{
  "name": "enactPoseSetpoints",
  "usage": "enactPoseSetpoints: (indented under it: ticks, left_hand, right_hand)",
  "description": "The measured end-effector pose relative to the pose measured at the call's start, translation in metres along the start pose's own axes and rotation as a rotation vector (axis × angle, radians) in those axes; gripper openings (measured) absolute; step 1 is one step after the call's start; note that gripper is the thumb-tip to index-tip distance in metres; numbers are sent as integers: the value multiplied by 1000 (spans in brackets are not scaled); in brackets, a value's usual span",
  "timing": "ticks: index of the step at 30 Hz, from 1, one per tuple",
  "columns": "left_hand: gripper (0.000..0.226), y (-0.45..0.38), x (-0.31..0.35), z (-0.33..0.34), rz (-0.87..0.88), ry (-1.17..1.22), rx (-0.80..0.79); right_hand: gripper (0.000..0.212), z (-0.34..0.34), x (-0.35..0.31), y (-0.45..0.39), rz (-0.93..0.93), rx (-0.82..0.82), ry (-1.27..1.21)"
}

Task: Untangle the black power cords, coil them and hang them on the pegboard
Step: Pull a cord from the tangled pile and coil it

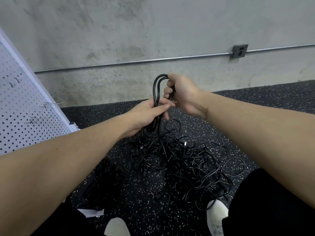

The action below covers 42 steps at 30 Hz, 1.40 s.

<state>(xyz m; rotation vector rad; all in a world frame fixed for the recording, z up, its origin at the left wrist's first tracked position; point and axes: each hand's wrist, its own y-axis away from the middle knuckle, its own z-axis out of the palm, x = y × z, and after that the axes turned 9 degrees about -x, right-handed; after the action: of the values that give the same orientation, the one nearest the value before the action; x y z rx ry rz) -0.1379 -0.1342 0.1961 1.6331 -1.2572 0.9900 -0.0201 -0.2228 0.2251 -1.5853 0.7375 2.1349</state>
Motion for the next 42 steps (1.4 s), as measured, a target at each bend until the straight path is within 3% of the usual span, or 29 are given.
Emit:
enactPoseSetpoints:
  ticks: [6,10,12,16,22,25,32,36,39,42]
  left_hand:
    - [23,-1,-3,2,-47,273,-126]
    - [27,-2,4,7,0,293,33]
    - [28,-3,8,8,36,339,112]
    - [32,-6,10,0,108,471,257]
    - [35,-7,6,-8,118,506,354]
    - [34,-6,7,-6,101,463,382]
    - [31,-9,4,-8,-1,365,544]
    - [31,-8,-7,-22,-90,316,594]
    - [38,-6,-18,-24,-165,159,568]
    - [42,-6,-21,-22,-205,53,514]
  right_hand:
    - [38,-1,2,-3,-21,-24,-45]
    - [43,-2,3,2,-22,-45,-40]
    - [51,-7,9,7,11,-148,68]
    - [42,-20,27,15,170,-486,512]
    - [37,-10,33,20,300,-722,765]
    - [23,-4,36,20,257,-675,830]
    - [39,-15,32,20,212,-610,1055]
    - [27,-32,36,20,285,-648,1037]
    - [21,-36,34,21,174,-601,1037]
    - [28,-32,28,22,2,-455,1128]
